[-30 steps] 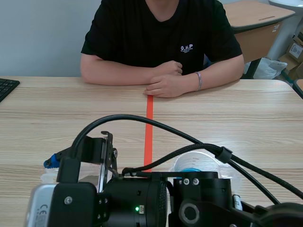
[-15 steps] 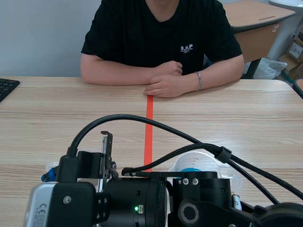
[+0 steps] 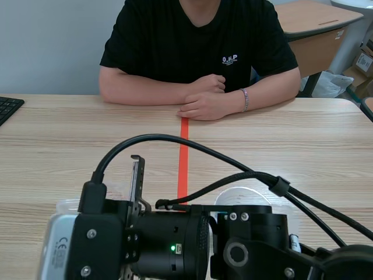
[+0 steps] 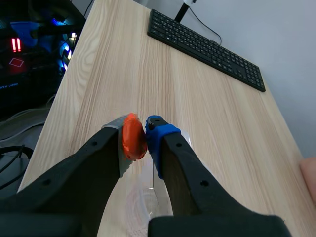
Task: Do the redox reaction experiment.
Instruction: 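Lift the metal plate out of the left beaker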
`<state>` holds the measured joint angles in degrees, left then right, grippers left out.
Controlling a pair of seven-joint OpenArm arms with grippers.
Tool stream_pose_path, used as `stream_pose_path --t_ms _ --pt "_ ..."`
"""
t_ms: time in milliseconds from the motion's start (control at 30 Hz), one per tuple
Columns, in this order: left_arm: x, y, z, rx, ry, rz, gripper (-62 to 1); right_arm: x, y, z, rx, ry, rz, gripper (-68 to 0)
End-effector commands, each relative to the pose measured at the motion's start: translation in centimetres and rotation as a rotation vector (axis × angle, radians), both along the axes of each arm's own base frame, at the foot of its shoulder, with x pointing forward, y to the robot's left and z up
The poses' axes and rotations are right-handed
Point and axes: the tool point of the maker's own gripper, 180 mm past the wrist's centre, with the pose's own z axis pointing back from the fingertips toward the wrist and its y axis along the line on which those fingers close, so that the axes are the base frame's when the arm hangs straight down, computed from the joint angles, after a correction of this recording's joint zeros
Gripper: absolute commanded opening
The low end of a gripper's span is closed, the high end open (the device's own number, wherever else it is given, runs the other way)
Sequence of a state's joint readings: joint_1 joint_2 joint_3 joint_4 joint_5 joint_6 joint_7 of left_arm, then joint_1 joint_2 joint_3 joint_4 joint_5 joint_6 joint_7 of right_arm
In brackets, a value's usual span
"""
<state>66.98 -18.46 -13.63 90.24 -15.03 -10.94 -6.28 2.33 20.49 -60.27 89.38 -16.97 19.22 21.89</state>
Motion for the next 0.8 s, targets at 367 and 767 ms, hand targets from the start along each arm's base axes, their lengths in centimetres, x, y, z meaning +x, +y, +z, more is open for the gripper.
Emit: stream_pose_path --t_ms 367,767 --pt "0.3 -0.1 0.4 -0.005 -0.015 -0.004 1.4 4.0 -1.3 3.5 0.101 -0.029 -0.103 -66.0" --pt "0.2 0.0 0.3 -0.004 -0.008 -0.004 1.4 6.3 -2.4 6.7 0.159 0.068 -0.183 -66.0"
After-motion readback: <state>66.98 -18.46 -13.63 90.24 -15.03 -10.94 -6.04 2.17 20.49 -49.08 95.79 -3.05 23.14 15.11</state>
